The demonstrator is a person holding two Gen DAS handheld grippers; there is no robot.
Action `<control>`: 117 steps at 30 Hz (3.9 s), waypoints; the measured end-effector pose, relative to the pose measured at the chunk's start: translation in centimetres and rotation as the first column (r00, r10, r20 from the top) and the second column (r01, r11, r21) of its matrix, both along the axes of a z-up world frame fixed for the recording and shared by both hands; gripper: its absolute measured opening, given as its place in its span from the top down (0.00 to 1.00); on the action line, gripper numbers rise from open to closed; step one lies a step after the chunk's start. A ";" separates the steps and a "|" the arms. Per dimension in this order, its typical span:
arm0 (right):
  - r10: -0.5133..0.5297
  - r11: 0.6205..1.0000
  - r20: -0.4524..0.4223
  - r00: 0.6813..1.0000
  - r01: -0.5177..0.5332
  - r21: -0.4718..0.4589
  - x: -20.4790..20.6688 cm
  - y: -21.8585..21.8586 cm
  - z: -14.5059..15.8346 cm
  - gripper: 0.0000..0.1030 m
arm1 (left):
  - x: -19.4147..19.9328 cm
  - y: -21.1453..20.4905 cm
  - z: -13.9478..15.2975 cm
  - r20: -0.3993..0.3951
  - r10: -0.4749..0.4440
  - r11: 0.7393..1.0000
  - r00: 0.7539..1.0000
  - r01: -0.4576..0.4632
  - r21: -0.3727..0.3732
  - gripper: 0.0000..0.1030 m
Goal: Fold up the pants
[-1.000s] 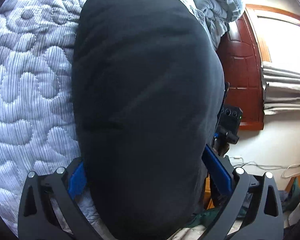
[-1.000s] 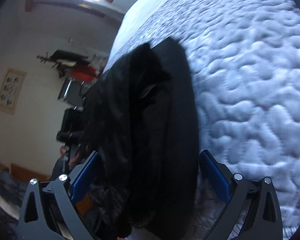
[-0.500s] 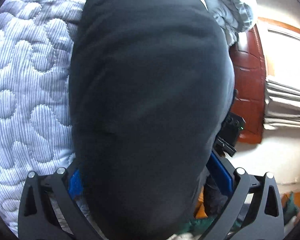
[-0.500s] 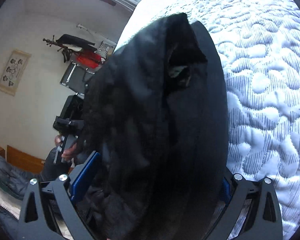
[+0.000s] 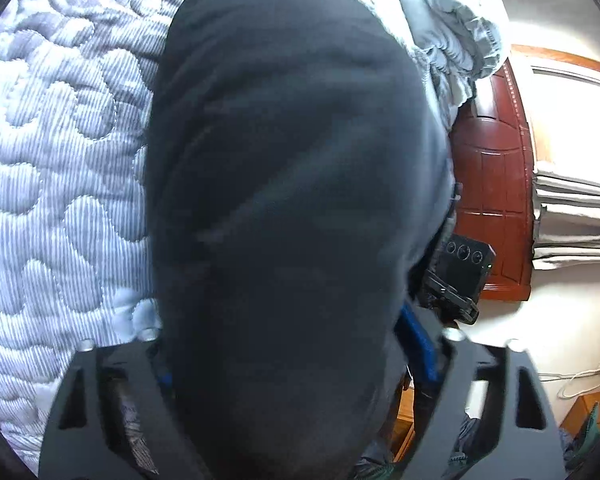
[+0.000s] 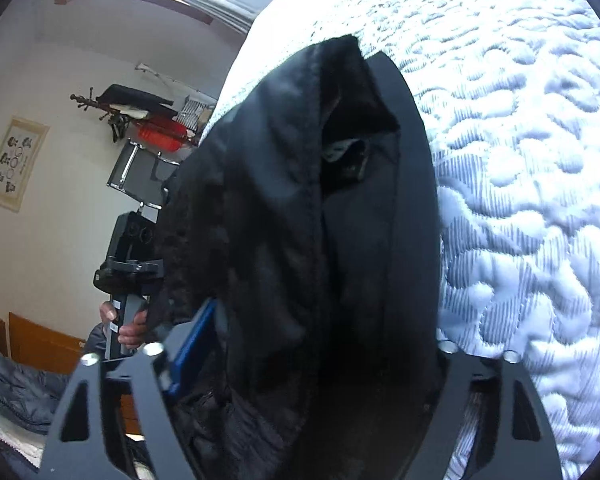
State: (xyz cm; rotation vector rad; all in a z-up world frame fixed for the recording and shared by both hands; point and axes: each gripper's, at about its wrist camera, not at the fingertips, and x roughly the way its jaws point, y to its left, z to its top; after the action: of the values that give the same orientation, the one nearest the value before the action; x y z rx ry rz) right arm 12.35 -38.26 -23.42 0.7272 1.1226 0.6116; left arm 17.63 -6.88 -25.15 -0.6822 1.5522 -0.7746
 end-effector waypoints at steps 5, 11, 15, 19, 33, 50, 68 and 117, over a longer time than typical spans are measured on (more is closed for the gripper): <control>-0.018 1.000 0.054 0.998 0.018 -0.013 -0.9 0.7 1.7 0.52 | -0.5 0.6 0.8 0.022 0.010 0.998 1.000 -0.009 -0.070 0.55; -0.066 0.997 0.080 0.995 0.068 -0.024 -2.1 0.9 3.0 0.59 | -1.2 0.9 1.0 0.036 0.039 0.987 0.999 -0.033 -0.156 0.68; -0.091 0.995 0.120 0.989 0.096 -0.039 -3.3 0.3 4.7 0.60 | -2.0 0.6 2.5 0.082 0.045 0.976 0.996 -0.026 -0.217 0.71; -0.103 0.992 0.177 0.979 0.114 -0.054 -4.0 -0.2 7.3 0.60 | -2.3 0.3 4.7 0.131 0.056 0.965 0.990 -0.020 -0.261 0.71; -0.059 0.993 0.300 0.952 0.087 -0.081 0.8 0.1 13.3 0.60 | 4.0 1.7 11.2 0.274 0.101 0.960 0.957 -0.021 -0.279 0.69; -0.053 0.997 0.083 0.995 0.057 -0.051 9.7 1.5 4.9 0.60 | 14.6 3.1 3.9 0.160 0.155 0.981 0.975 -0.133 -0.143 0.65; -0.109 0.994 -0.002 0.994 0.109 -0.019 8.6 -0.2 1.9 0.42 | 16.4 2.6 1.6 0.164 0.130 0.988 0.978 -0.113 -0.109 0.49; -0.204 0.930 0.243 0.949 0.265 -0.254 -3.6 -0.2 12.2 0.06 | 4.7 0.1 12.6 0.632 -0.015 0.916 0.775 -0.243 0.319 0.03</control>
State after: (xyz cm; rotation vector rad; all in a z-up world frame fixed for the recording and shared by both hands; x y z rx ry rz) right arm 8.75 -38.49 -11.23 0.5240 0.8840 0.3058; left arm 22.29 -6.83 -12.51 -0.1810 0.9837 -0.4995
